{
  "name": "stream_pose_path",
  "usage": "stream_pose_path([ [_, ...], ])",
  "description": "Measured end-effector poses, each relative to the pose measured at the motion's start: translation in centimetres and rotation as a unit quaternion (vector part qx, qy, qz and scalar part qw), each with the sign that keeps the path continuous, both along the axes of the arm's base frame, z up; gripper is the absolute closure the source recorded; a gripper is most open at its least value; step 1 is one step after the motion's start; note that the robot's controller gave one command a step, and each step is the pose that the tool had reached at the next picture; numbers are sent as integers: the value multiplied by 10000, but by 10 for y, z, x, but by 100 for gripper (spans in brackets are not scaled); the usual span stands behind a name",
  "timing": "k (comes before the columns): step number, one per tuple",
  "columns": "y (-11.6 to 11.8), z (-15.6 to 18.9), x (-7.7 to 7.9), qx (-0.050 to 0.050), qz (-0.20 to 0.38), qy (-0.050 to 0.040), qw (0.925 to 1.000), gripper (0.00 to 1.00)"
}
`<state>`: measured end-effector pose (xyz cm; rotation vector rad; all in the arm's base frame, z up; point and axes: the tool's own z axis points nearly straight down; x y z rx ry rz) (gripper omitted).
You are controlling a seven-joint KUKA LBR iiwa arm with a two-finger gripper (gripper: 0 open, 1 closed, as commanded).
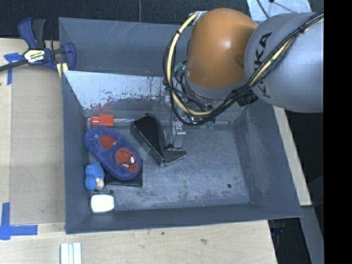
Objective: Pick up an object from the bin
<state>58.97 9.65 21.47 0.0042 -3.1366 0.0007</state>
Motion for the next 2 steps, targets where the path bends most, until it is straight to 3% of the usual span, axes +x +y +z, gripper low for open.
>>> stream_pose_path([
  [1, 118, -143, -25, -14, 117, -56, 9999, 0],
  [2, 111, -113, -45, 3, -1051, -33, 9945, 0],
])
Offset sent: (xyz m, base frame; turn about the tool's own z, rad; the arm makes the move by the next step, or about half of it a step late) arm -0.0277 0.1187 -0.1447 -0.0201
